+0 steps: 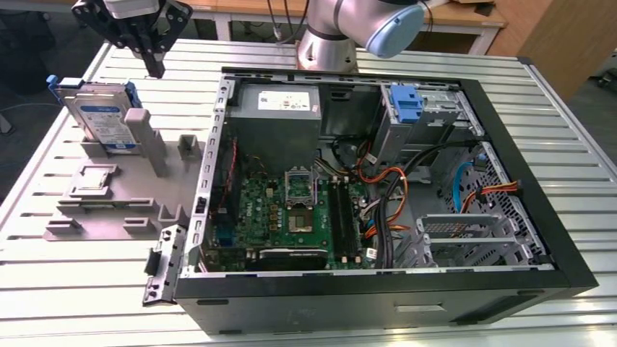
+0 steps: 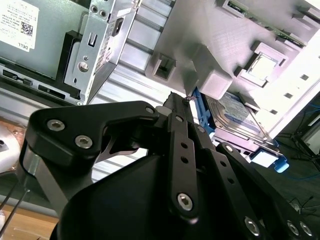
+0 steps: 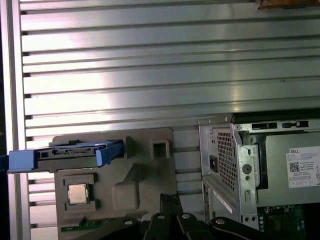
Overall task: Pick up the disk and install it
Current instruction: 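Reach for the disk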
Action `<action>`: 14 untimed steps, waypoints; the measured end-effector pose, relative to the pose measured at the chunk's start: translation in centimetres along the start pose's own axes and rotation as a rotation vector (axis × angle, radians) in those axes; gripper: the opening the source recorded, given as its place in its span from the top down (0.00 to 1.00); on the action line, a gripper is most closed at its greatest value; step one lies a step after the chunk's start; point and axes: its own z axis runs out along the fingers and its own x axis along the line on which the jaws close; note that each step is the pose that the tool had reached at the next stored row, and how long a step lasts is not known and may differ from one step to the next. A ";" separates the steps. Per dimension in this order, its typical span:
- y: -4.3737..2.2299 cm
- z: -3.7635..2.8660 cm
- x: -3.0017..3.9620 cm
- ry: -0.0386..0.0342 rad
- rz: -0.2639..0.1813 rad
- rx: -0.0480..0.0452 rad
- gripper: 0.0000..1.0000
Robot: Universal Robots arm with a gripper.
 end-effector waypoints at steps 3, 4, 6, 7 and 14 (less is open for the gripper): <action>0.00 0.02 0.01 -0.0002 0.000 -0.0002 0.90; 0.00 0.02 0.03 -0.0002 0.000 -0.0002 0.90; -0.01 0.01 0.08 -0.0001 0.000 0.0000 0.90; -0.01 0.01 0.11 -0.0001 0.000 -0.0001 0.90; -0.04 0.02 0.51 0.0000 0.000 0.0000 0.90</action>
